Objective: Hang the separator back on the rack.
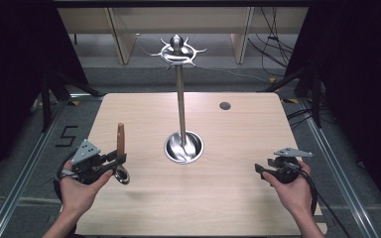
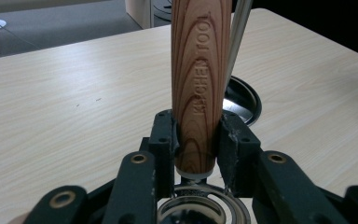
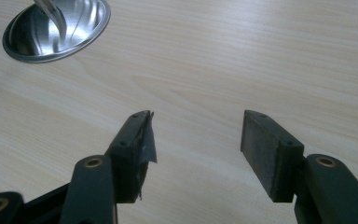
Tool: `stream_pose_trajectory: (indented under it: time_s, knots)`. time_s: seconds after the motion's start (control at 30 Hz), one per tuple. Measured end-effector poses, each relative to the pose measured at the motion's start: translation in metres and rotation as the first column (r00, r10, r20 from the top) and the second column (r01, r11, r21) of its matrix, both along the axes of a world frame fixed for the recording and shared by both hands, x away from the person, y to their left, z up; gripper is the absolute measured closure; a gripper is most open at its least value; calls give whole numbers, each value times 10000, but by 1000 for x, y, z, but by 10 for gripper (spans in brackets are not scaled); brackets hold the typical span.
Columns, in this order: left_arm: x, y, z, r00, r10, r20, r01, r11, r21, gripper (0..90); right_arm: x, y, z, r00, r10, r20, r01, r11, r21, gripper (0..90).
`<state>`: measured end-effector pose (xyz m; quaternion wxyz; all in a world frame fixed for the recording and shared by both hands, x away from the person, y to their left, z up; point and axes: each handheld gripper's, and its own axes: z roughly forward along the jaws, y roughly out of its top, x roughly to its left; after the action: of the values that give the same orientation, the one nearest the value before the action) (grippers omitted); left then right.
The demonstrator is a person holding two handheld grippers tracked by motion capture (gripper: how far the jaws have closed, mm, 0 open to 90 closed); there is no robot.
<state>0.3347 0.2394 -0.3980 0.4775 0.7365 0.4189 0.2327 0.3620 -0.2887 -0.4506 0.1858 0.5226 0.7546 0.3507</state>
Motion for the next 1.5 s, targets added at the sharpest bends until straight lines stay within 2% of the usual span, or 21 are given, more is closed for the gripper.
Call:
stream_pose_trajectory:
  time_s: [0.03,0.07,0.17,0.2,0.23,0.3,0.37,0.43,0.47,0.5,0.63,0.67,0.77,0.87,0.9,0.93,1.2,1.27,1.3,1.37,1.5]
  knots:
    - [-2,-1,1,9998,136,-107,-137,9999,-64,681,0,0,0,10000,1,-3,0,10000,5,439]
    - [-1,-2,1,10000,11,-11,-11,9999,-141,682,0,0,0,10000,2,-1,-2,10000,6,439]
    - [-4,-4,5,10000,-7,58,8,10000,-18,682,0,0,0,10000,-1,2,1,10000,0,439]
    - [-3,-4,5,9997,-174,193,175,9998,-57,682,0,0,0,10000,-1,7,1,10000,-8,439]
    - [-5,-5,6,9999,-43,92,44,10000,-15,681,0,0,0,10000,-4,8,4,10000,-3,439]
    - [-5,-6,7,9995,-182,240,185,9998,-101,681,0,0,0,10000,-3,6,3,10000,8,439]
    - [-6,-7,9,9998,-62,206,63,10000,-71,682,0,0,0,10000,-2,15,2,10000,6,439]
    - [-7,-8,11,9997,-38,251,43,9997,-231,681,0,0,0,10000,2,30,-2,10000,18,439]
    - [-6,-8,12,9990,-157,426,167,9996,-228,681,0,0,0,10000,-3,78,3,10000,-19,439]
    - [-7,-9,14,9992,-41,393,47,9999,-162,681,0,0,0,10000,-40,22,40,10000,-29,439]
    - [-7,-13,19,9975,-245,659,260,9994,-228,681,0,0,1,10000,36,76,-36,10000,12,439]
    - [-9,-15,20,9982,-172,573,184,9996,-211,681,0,0,0,10000,16,82,-16,10000,27,439]
    - [-9,-19,23,9969,-225,753,235,9997,-119,681,0,1,1,10000,-76,26,76,10000,-13,438]
    - [-8,-22,26,9955,-270,911,293,9993,-247,681,-1,1,1,10000,-79,53,79,10000,-22,437]
    - [-10,-23,27,9958,-208,890,227,9995,-209,681,-3,3,2,9991,-368,-195,372,9992,171,437]
    - [-10,-24,28,9952,-221,955,248,9993,-266,681,-2,2,2,9996,-255,-77,256,9996,111,436]
    - [-9,-33,35,9933,-266,1121,326,9981,-524,681,-2,3,1,9997,-209,-107,211,9996,190,436]
    - [-7,-36,36,9919,-383,1212,435,9982,-408,682,-2,3,1,9999,-156,-72,158,9997,188,436]
    - [-7,-38,37,9919,-405,1202,456,9982,-400,681,-2,1,2,9999,-112,-8,112,9999,33,436]
    - [-6,-42,39,9903,-506,1292,566,9975,-433,681,-2,2,1,9997,-229,13,228,9995,234,436]
    - [-5,-51,44,9881,-663,1385,721,9967,-373,681,-2,3,2,9995,-298,-143,300,9994,174,436]
